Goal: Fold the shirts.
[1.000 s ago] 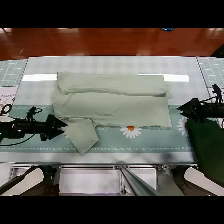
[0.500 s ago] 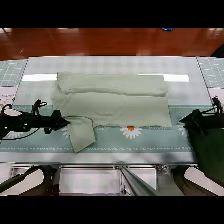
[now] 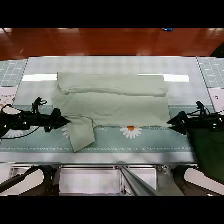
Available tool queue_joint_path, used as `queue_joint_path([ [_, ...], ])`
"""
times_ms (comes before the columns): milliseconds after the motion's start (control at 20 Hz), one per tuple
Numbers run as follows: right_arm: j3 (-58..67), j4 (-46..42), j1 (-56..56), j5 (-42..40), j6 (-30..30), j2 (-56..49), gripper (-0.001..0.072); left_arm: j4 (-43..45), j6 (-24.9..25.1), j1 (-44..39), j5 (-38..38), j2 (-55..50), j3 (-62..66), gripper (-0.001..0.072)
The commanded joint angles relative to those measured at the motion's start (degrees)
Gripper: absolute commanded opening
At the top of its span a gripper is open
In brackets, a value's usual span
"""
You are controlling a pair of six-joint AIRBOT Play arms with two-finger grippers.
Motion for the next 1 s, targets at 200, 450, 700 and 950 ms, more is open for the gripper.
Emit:
queue_joint_path([
  [200,2.54,9.79,3.76,-1.73,-8.85,-4.02,0.0023,0.20,1.07,1.88,-0.96,-0.02,5.11,0.0016],
  [450,13.77,9.22,3.80,1.40,-7.10,-4.13,0.0022,0.22,1.55,2.05,-0.20,-1.42,17.33,0.0015],
  [700,28.06,10.34,4.31,1.88,-4.74,-10.21,0.0022,0.00,0.00,-0.55,0.00,-13.42,33.83,0.0015],
  [950,42.29,10.34,10.40,-0.35,-2.14,-21.49,0.0022,0.00,-5.25,-3.80,-2.05,-30.18,53.48,0.0016],
])
